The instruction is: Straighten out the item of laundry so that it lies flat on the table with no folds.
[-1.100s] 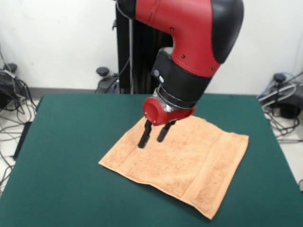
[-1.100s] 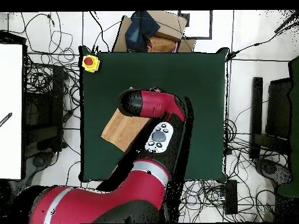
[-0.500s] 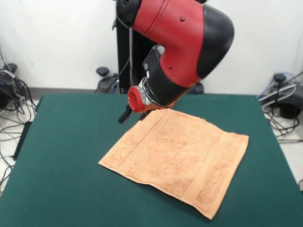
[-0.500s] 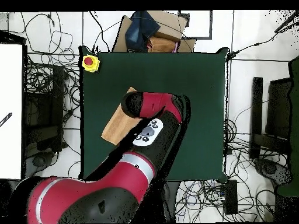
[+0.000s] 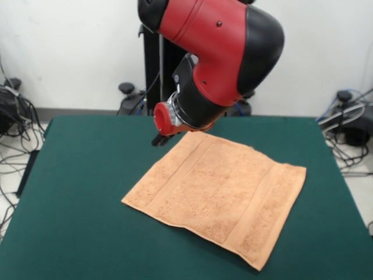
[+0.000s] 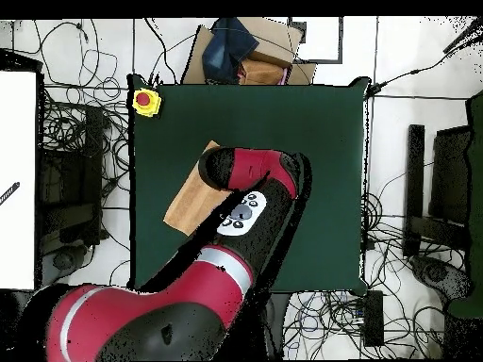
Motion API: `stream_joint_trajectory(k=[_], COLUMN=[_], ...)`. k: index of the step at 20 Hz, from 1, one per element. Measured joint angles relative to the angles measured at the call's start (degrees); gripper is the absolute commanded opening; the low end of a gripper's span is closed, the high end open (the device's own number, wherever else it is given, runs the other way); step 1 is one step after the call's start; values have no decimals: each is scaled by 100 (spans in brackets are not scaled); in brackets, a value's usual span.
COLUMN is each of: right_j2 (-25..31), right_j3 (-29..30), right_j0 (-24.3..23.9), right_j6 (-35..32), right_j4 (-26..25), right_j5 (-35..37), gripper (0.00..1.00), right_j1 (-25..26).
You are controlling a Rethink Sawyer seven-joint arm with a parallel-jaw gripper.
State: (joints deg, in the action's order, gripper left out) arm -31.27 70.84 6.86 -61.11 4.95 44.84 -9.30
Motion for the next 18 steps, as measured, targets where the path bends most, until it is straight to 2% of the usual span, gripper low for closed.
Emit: stream_joint_trajectory(k=[10, 11, 18], right_j2=[-1, -1, 0], right_j3=[1, 1, 1], right_j0=[-48, -49, -50], right_j6=[0, 0, 0], right_j4=[-1, -1, -1], right_j5=[0, 0, 0], gripper=[0, 100, 100], right_j1=[-132, -142, -173])
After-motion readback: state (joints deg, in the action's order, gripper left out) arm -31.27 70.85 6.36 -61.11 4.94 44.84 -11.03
